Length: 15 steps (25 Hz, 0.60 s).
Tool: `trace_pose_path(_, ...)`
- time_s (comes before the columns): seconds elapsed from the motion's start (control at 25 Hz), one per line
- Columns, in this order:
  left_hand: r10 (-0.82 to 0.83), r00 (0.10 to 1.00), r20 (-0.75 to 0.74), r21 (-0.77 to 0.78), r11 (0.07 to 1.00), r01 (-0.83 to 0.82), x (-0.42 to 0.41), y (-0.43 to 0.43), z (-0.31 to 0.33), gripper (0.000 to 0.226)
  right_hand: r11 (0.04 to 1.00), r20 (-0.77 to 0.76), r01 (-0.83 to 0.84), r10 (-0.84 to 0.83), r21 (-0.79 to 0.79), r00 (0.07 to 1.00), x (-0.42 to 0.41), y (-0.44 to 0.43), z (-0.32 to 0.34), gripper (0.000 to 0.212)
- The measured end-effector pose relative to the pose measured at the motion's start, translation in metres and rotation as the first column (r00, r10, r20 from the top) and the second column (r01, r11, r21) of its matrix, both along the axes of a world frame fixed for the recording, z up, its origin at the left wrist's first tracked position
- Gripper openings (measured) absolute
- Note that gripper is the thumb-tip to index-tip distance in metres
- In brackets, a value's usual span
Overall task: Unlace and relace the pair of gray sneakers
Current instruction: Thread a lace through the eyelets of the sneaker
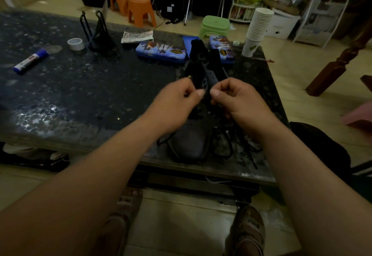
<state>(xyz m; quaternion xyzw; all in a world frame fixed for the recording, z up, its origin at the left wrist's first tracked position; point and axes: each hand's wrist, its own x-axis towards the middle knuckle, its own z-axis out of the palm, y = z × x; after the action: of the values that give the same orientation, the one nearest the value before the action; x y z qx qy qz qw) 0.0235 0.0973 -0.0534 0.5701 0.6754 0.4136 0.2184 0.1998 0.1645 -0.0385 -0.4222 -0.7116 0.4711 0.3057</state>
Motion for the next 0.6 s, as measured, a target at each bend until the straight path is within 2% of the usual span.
trace_pose_path(0.12,0.356,0.934,-0.039,-0.060,0.932,-0.358,-0.042,-0.002,0.002,0.027,0.995,0.043,0.070,-0.067,-0.066,0.997,0.021,0.010,-0.003,0.011)
trace_pose_path(0.2,0.421,0.890,-0.174,-0.157,0.881,-0.447,-0.057,-0.009,-0.004,0.025,0.987,0.036,0.139,-0.136,-0.077,0.990,0.027,0.015,-0.005,0.013)
trace_pose_path(0.24,0.392,0.891,-0.228,-0.172,0.885,-0.433,-0.057,-0.010,-0.008,0.025,0.986,0.041,0.148,-0.145,-0.072,0.989,0.026,0.015,-0.004,0.014)
trace_pose_path(0.32,0.303,0.923,-0.237,-0.100,0.938,-0.333,-0.044,-0.009,-0.013,0.029,0.987,0.067,0.120,-0.114,-0.102,0.991,0.018,0.011,-0.002,0.017)
trace_pose_path(0.4,0.195,0.970,-0.147,0.025,0.981,-0.193,-0.025,-0.010,-0.007,0.031,0.952,0.060,0.051,-0.034,-0.302,0.998,0.002,-0.004,-0.002,0.029)
trace_pose_path(0.48,0.058,0.991,-0.121,0.129,0.991,-0.042,-0.009,-0.013,-0.002,0.025,0.820,-0.055,-0.035,0.004,-0.571,0.998,-0.017,-0.020,-0.004,0.043)
trace_pose_path(0.6,-0.119,0.954,-0.276,0.082,0.986,0.147,0.005,-0.022,-0.006,0.018,0.672,-0.311,-0.074,-0.240,-0.737,0.920,-0.028,-0.023,-0.005,0.036)
